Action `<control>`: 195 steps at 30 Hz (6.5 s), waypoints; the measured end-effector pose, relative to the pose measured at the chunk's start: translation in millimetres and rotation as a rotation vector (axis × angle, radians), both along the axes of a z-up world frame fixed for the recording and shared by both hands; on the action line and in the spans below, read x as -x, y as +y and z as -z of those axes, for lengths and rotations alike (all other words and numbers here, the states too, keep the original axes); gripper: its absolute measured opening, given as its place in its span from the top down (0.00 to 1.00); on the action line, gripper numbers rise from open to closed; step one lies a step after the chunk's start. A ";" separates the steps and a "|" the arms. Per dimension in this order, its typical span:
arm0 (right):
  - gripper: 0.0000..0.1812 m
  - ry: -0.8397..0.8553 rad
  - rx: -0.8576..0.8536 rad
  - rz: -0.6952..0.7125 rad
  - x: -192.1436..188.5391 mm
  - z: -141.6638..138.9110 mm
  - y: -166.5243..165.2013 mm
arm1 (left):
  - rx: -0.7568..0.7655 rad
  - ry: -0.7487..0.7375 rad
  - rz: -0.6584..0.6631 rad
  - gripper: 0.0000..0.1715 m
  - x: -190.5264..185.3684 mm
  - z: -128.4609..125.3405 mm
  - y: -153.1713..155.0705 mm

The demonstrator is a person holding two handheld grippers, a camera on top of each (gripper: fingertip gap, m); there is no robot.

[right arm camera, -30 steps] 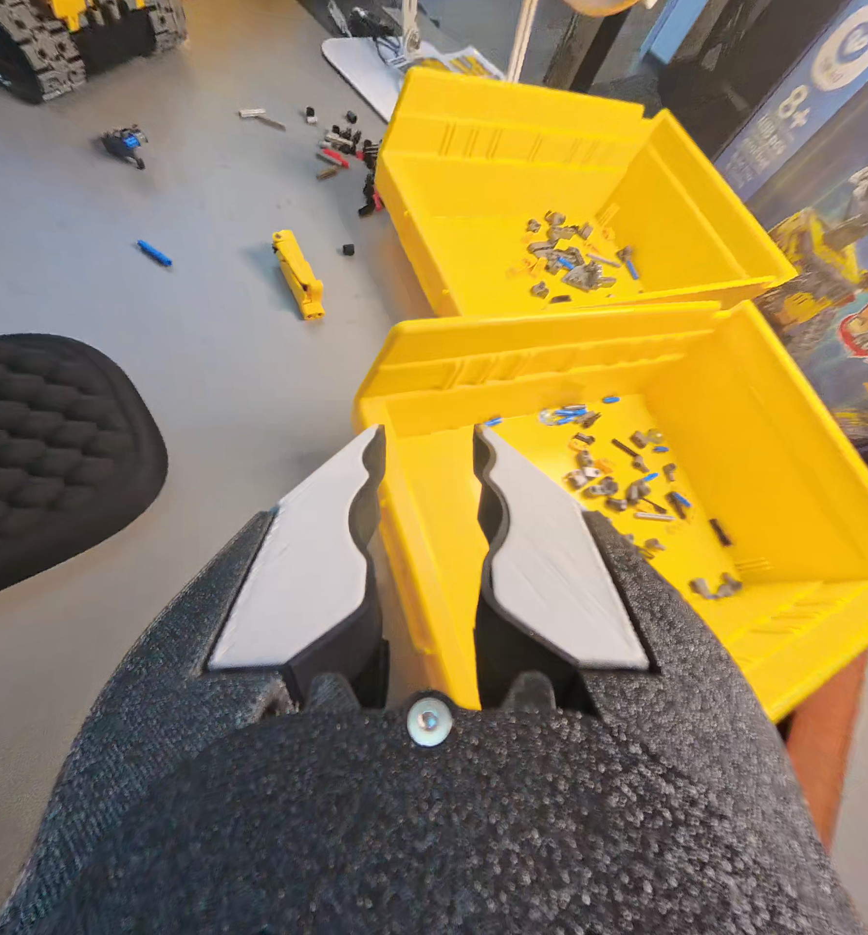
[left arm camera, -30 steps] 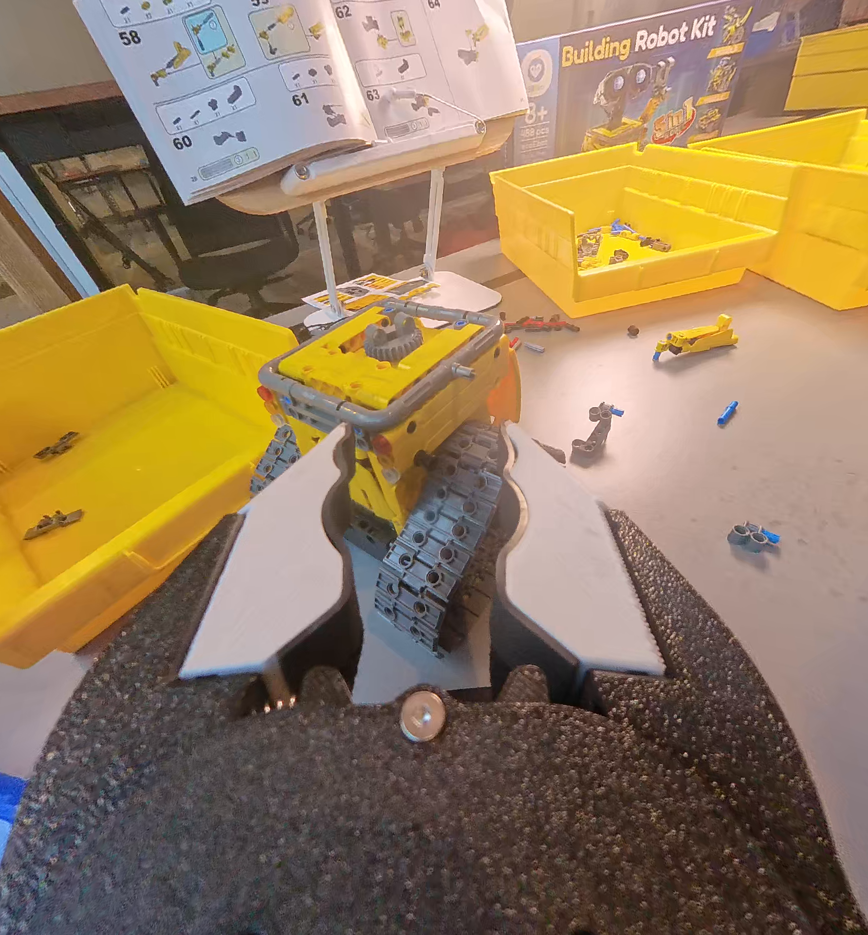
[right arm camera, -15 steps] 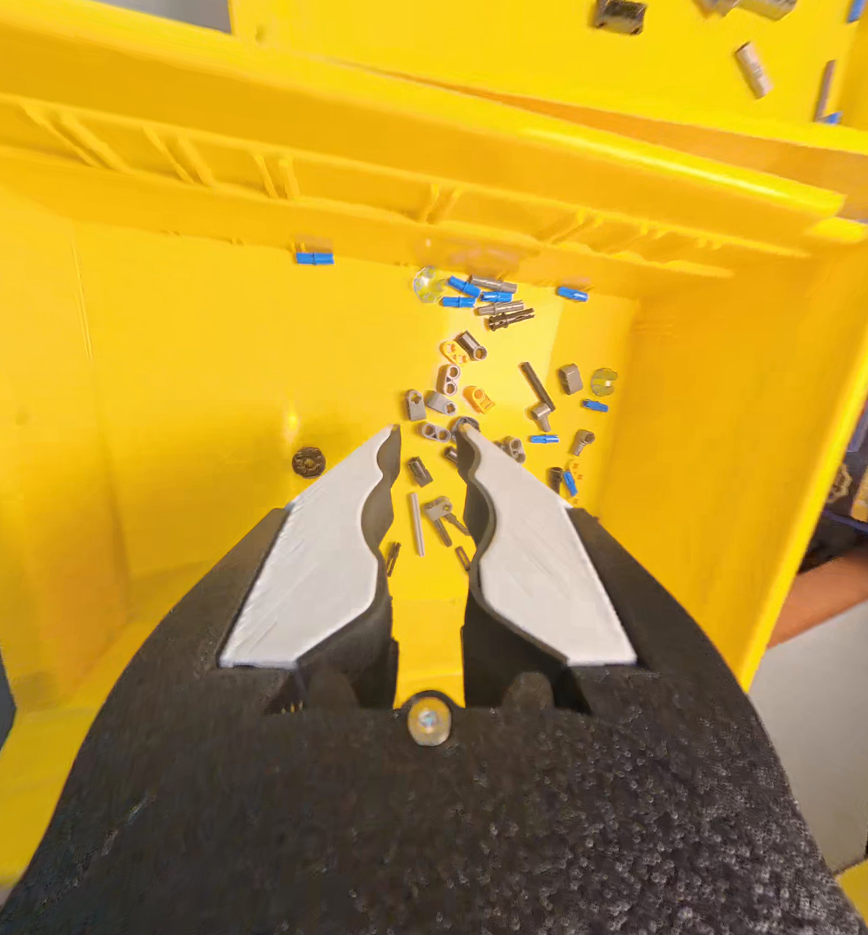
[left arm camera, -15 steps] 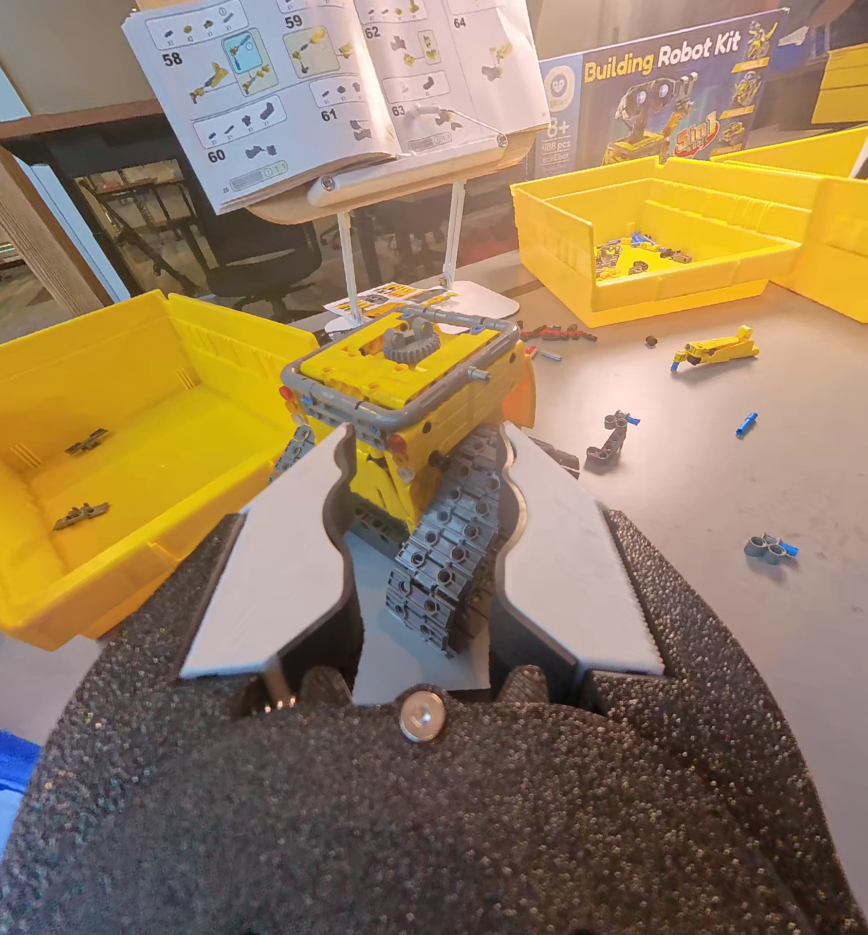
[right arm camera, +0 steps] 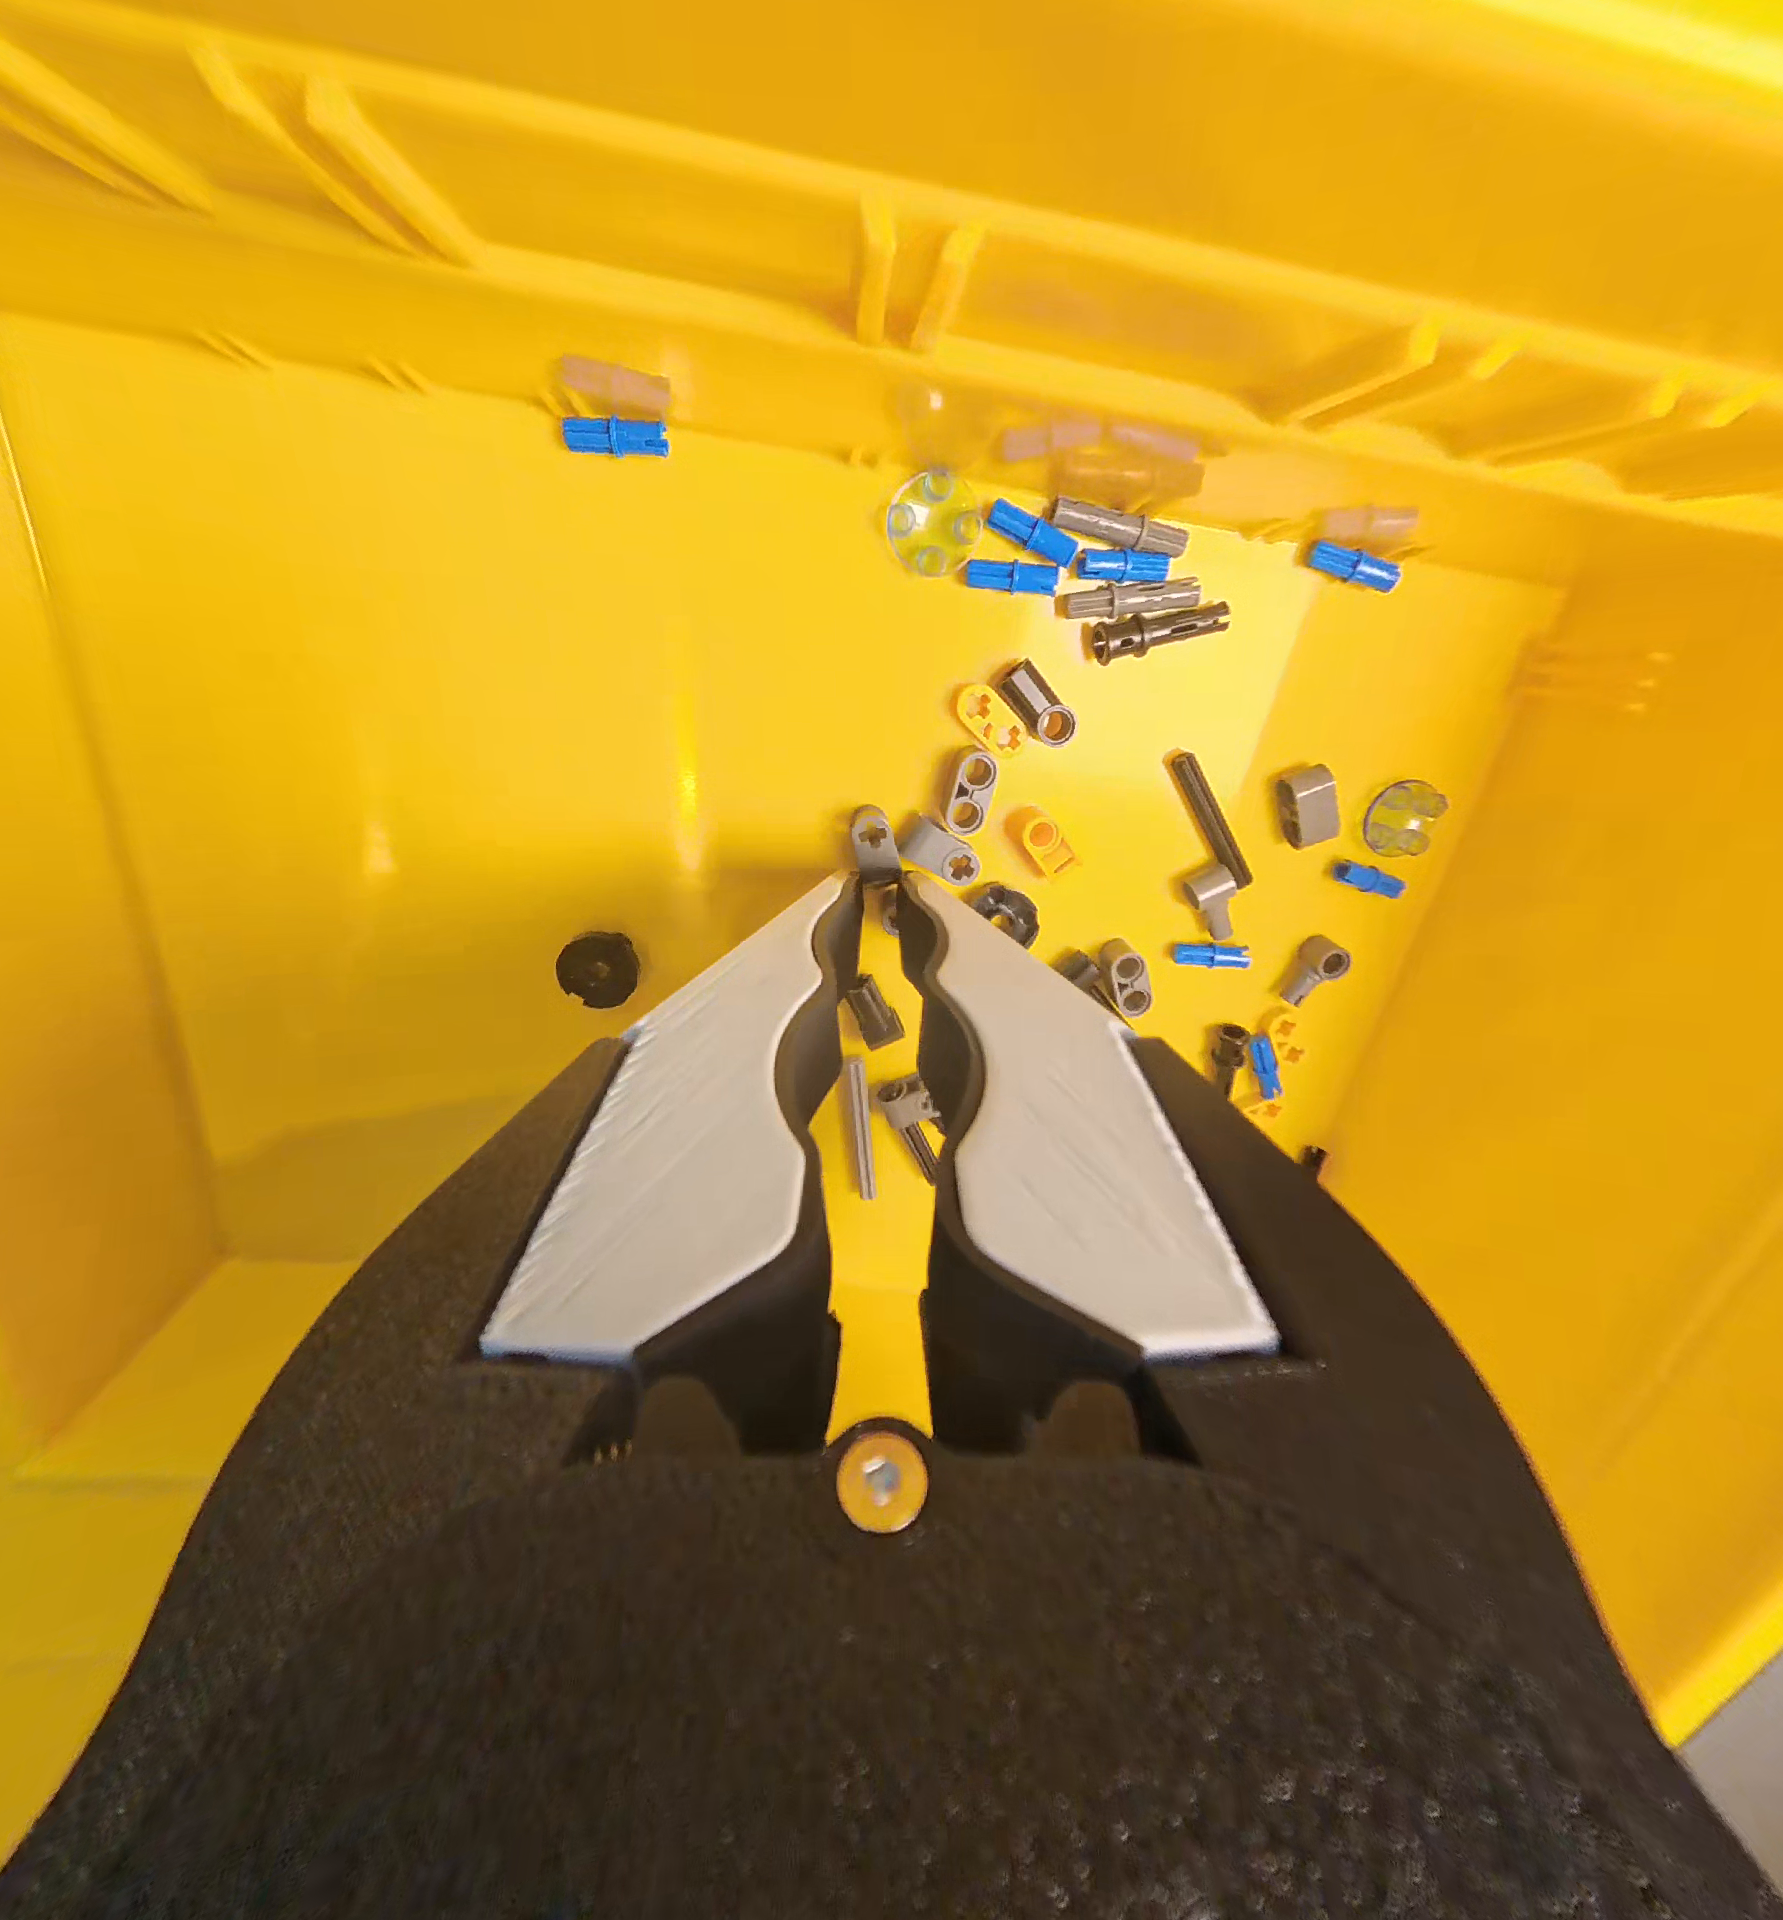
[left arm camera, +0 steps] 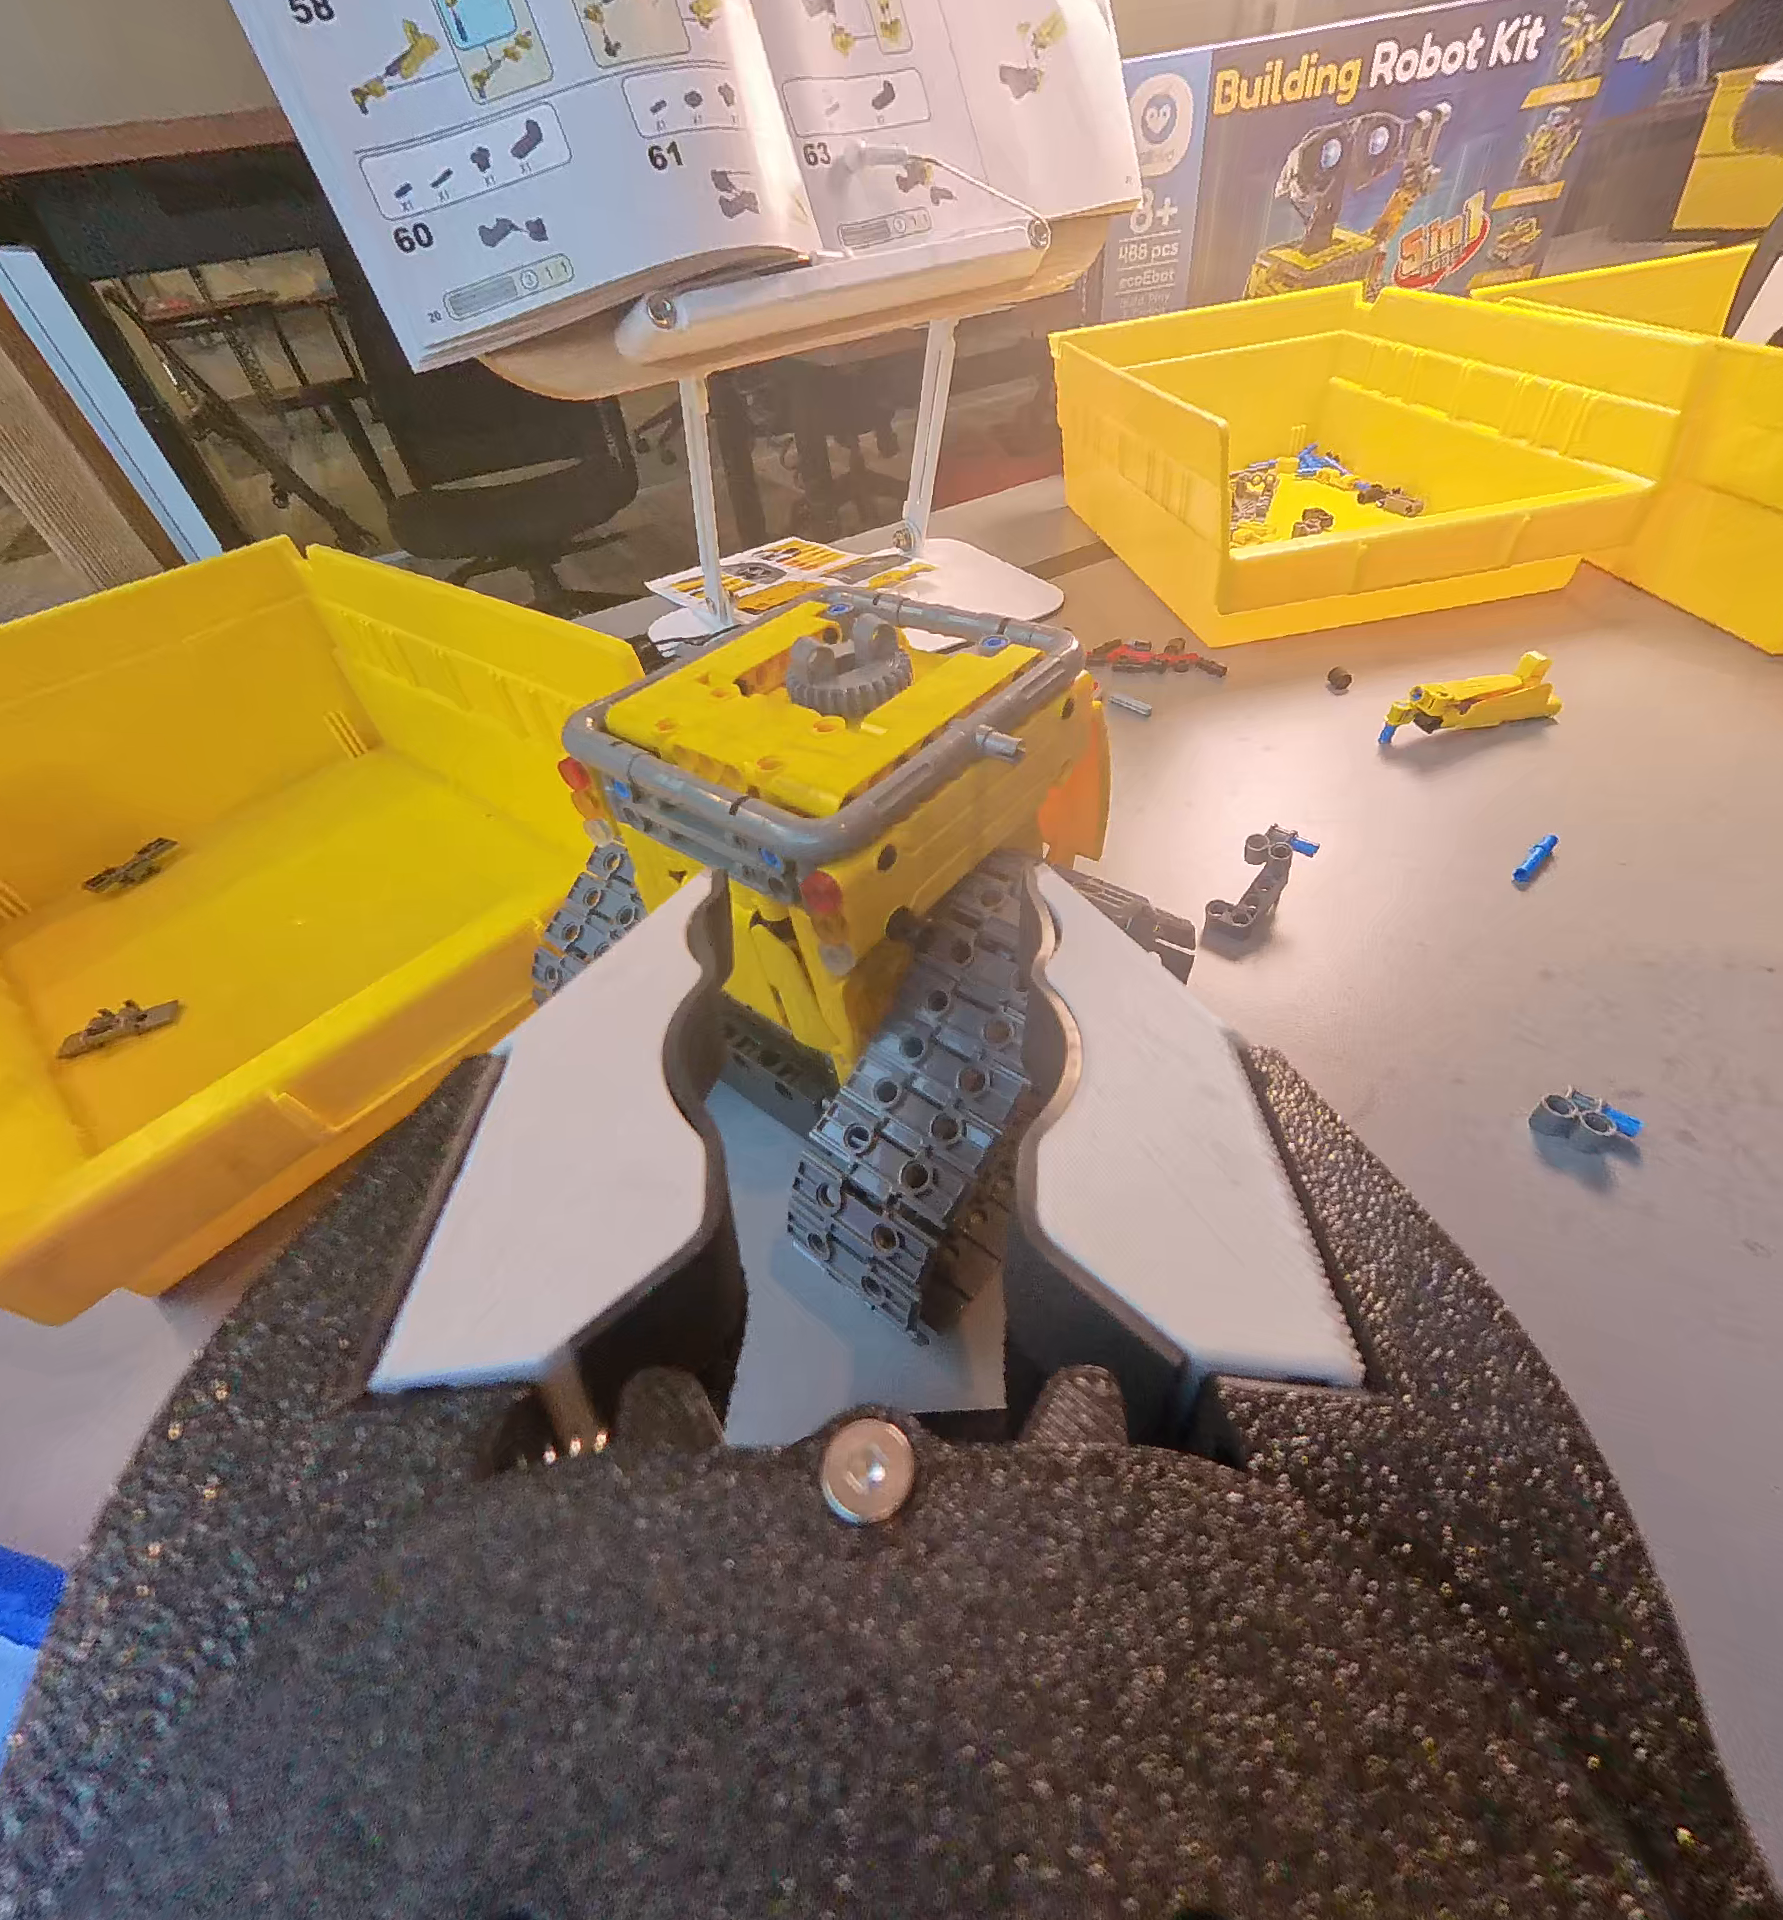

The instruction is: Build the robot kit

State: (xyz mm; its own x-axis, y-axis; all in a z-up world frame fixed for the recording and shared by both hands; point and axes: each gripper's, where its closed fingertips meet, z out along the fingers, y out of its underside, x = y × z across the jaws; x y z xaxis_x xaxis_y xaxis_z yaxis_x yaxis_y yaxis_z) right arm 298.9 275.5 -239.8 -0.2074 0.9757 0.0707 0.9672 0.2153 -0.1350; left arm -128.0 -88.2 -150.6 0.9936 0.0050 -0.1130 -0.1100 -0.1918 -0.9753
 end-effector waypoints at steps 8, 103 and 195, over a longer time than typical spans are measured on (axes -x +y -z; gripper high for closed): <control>1.00 0.031 0.070 0.025 1.6 -4.2 -4.0 | 0.009 -0.015 0.002 0.68 1.1 1.6 0.7; 0.93 -0.393 -0.362 0.089 -85.7 -17.7 98.4 | 0.037 -0.018 0.011 0.69 0.5 7.0 3.4; 0.96 0.491 -0.809 -0.310 67.4 -153.0 -97.2 | -0.021 -0.003 0.040 0.69 -4.8 -2.7 -2.2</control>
